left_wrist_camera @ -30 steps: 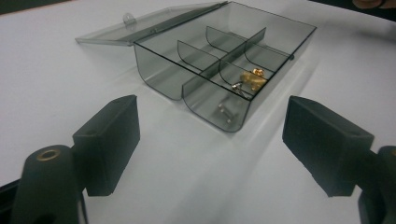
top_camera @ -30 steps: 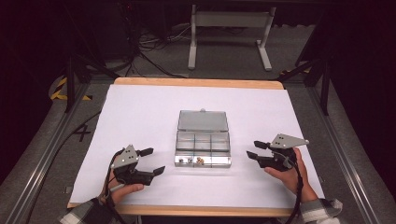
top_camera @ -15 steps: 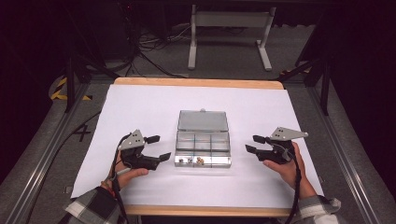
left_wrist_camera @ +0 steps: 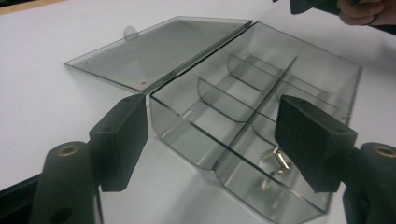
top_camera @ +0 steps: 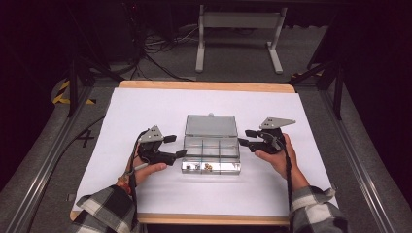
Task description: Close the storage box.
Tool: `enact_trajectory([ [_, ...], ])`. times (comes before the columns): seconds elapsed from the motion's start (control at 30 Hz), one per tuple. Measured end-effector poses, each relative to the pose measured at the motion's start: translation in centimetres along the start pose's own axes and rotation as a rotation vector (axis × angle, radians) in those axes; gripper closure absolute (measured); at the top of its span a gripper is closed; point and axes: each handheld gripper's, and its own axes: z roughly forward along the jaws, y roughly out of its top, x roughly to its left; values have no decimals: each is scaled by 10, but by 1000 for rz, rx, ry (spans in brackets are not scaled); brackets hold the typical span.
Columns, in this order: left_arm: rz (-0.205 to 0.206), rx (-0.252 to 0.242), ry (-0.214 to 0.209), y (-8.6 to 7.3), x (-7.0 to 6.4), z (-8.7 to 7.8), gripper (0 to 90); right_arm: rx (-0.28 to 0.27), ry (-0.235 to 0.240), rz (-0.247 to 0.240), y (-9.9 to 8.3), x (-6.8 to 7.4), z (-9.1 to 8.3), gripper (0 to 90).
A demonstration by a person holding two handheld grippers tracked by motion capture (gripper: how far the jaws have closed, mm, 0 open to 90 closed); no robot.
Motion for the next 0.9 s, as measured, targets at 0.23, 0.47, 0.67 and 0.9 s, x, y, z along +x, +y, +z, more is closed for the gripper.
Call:
enact_trajectory([
  [0.23, -24, 26, 5, -1, 4, 8, 284, 21, -11, 30, 11, -7, 20, 535],
  [0.47, -3, 6, 20, -1, 8, 6, 466, 35, -19, 80, 15, -18, 39, 534],
  [0.67, 29, 23, 57, 0, 12, 7, 795, 44, -26, 111, 16, -24, 48, 536],
  [0.9, 55, 70, 102, 1, 14, 17, 900, 70, -27, 166, 10, -31, 59, 534],
])
